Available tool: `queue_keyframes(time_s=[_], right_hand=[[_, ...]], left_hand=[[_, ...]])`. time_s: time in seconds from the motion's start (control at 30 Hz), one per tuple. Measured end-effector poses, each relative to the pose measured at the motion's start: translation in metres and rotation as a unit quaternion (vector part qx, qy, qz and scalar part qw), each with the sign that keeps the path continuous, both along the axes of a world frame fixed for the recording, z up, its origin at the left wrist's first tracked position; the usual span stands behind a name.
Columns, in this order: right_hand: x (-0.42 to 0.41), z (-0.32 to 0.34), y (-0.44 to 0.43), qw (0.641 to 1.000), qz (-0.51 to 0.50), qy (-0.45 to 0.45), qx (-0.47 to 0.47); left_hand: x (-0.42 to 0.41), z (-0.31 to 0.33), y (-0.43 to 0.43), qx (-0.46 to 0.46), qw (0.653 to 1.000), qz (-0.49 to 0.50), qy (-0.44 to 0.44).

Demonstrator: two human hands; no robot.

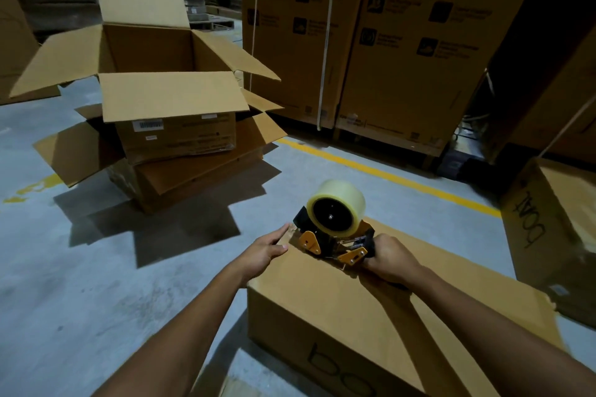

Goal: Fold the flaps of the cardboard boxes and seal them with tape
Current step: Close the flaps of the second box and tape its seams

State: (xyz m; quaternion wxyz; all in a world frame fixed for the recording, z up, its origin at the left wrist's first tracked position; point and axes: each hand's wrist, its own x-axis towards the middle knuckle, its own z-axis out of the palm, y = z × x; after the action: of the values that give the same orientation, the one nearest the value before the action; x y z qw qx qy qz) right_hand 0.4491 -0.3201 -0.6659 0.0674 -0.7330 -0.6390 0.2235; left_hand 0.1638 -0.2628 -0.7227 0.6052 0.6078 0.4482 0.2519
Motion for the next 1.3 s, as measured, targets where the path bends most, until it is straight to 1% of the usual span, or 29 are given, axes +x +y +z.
queue_keyframes(time_s=[0.03,0.07,0.1,0.13,0.17,0.2,0.23,0.27,0.37,0.5,0.6,0.67,0.77,0.93,1.03,1.23,1.3], right_hand=[[0.003,0.002,-0.003,1.0,-0.002,0.001,-0.002],[0.004,0.004,-0.005,1.0,-0.005,0.001,-0.003],[0.005,0.007,-0.006,1.0,-0.013,-0.003,-0.004],[0.004,0.01,-0.006,1.0,-0.016,-0.013,-0.007],[0.004,0.011,-0.005,1.0,-0.014,-0.027,-0.01],[0.001,0.016,-0.005,0.999,-0.004,-0.038,-0.012],[0.0,0.02,-0.003,0.999,0.002,-0.042,-0.017],[-0.001,0.025,-0.002,0.999,0.004,-0.035,-0.025],[-0.004,0.042,0.006,0.998,0.009,-0.006,-0.06],[-0.01,0.053,0.017,0.989,-0.002,0.074,-0.128],[-0.013,0.052,0.018,0.989,0.009,0.066,-0.132],[-0.016,0.046,0.02,0.99,0.013,0.07,-0.12],[-0.022,0.036,0.024,0.99,-0.008,0.085,-0.111],[-0.021,0.026,0.02,0.99,-0.024,0.088,-0.106],[-0.013,0.019,0.005,0.99,-0.027,0.095,-0.097],[0.026,0.015,-0.035,0.991,-0.046,0.057,-0.108],[0.035,0.018,-0.045,0.991,-0.058,0.045,-0.113]], left_hand=[[0.0,0.0,0.0,0.03,0.999,-0.006,0.033],[0.001,0.0,0.001,0.079,0.993,-0.019,0.085],[0.001,-0.002,0.002,0.149,0.973,-0.043,0.169],[0.003,-0.001,0.003,0.221,0.937,-0.071,0.261],[0.007,0.001,0.001,0.278,0.896,-0.093,0.332],[0.012,0.002,-0.001,0.322,0.863,-0.113,0.373],[0.018,0.007,-0.004,0.345,0.846,-0.126,0.388],[0.023,0.01,-0.007,0.357,0.839,-0.131,0.39],[0.027,0.008,-0.008,0.363,0.842,-0.122,0.379],[0.024,0.003,-0.006,0.373,0.843,-0.117,0.37],[0.024,0.007,0.0,0.372,0.846,-0.117,0.365],[0.021,0.008,0.011,0.379,0.835,-0.127,0.378],[0.014,0.007,0.026,0.398,0.816,-0.138,0.395],[0.01,0.006,0.025,0.399,0.811,-0.157,0.398],[0.01,0.009,0.021,0.381,0.807,-0.167,0.419],[0.021,0.01,0.014,0.376,0.765,-0.186,0.489],[0.033,0.011,0.003,0.391,0.748,-0.197,0.498]])
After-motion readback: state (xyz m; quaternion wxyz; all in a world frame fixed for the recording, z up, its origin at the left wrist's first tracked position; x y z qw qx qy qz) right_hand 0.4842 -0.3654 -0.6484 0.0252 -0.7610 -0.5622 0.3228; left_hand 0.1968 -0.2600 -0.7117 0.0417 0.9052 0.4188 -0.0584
